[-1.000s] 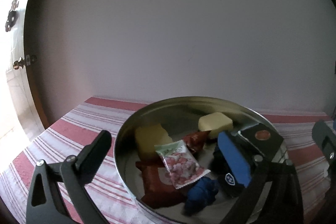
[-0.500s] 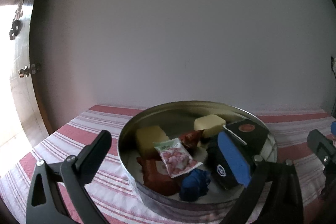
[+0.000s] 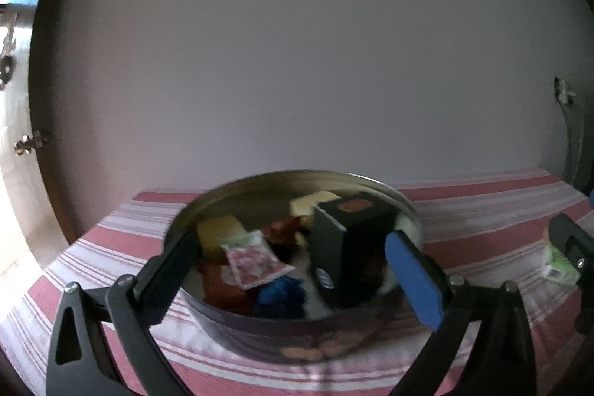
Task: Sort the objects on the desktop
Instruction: 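Move both tools back from the tin toward the remaining items, then grasp the yellow sponge with the right tool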
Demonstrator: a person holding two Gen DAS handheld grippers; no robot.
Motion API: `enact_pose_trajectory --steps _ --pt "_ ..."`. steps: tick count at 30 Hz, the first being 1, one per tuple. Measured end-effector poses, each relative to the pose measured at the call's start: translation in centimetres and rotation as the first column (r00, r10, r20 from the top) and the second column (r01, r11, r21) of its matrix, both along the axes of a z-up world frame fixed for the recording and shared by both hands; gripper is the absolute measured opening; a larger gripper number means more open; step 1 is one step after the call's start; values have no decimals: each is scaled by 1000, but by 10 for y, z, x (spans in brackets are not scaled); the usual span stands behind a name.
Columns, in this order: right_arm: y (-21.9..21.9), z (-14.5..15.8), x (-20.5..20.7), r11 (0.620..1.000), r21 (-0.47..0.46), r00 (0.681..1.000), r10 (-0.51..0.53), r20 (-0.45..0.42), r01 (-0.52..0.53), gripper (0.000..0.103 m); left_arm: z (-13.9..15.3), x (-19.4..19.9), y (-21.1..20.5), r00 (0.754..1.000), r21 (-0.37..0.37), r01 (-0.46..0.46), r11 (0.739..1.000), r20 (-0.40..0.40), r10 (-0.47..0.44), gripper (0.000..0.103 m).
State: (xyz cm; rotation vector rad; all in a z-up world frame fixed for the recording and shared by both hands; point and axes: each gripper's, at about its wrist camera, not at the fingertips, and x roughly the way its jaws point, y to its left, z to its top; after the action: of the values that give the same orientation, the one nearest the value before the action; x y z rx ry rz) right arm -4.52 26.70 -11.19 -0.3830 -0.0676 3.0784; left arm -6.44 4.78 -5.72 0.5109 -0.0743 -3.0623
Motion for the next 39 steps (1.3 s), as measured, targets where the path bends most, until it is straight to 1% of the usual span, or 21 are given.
enact_pose_trajectory --steps 3,6,10,14,16,20,23,26,28,29,30,32,35,37,39 --pt "11 -2 3 1000 23 1000 -4 11 4 102 -1 5 15 999 8 43 999 15 -43 103" --pt "30 -2 6 1000 2 999 -19 28 19 102 0 11 34 996 -4 91 996 18 -91 103" --pt "56 -2 11 997 3 996 -82 30 82 102 -1 16 62 987 -21 158 987 31 -157 103" --pt "80 -5 20 988 34 988 -149 34 147 102 -3 14 83 977 -14 207 978 62 -206 103" --pt "93 -5 26 984 32 983 -178 41 177 102 -4 12 93 971 -10 225 974 80 -223 103" --pt "119 -5 33 974 9 973 -225 56 225 102 -6 12 116 954 -5 277 961 119 -275 103" --pt "138 -7 37 966 12 964 -257 69 257 102 -9 10 132 943 -14 303 953 149 -298 103" --pt "155 -9 36 963 -7 958 -268 105 270 102 -12 9 146 922 -5 341 940 196 -334 103" --pt "163 -11 32 963 -10 954 -264 144 268 102 -15 6 154 903 10 368 930 233 -360 103" --pt "165 -13 29 964 -3 951 -261 164 265 102 -17 5 159 889 21 387 922 256 -379 103" --pt "166 -14 26 965 9 949 -258 184 261 102 -18 4 161 882 27 396 918 267 -388 103" --pt "165 -18 21 972 34 943 -236 235 234 102 -20 4 171 859 40 426 904 297 -417 103" --pt "162 -26 17 990 13 937 -139 320 142 102 -25 6 183 834 30 462 886 324 -446 103" --pt "159 -34 7 999 -7 919 -47 390 54 102 -26 9 190 822 20 484 875 332 -462 103" --pt "159 -41 -3 1000 -27 898 9 440 3 102 -28 11 198 811 10 502 865 341 -475 103"
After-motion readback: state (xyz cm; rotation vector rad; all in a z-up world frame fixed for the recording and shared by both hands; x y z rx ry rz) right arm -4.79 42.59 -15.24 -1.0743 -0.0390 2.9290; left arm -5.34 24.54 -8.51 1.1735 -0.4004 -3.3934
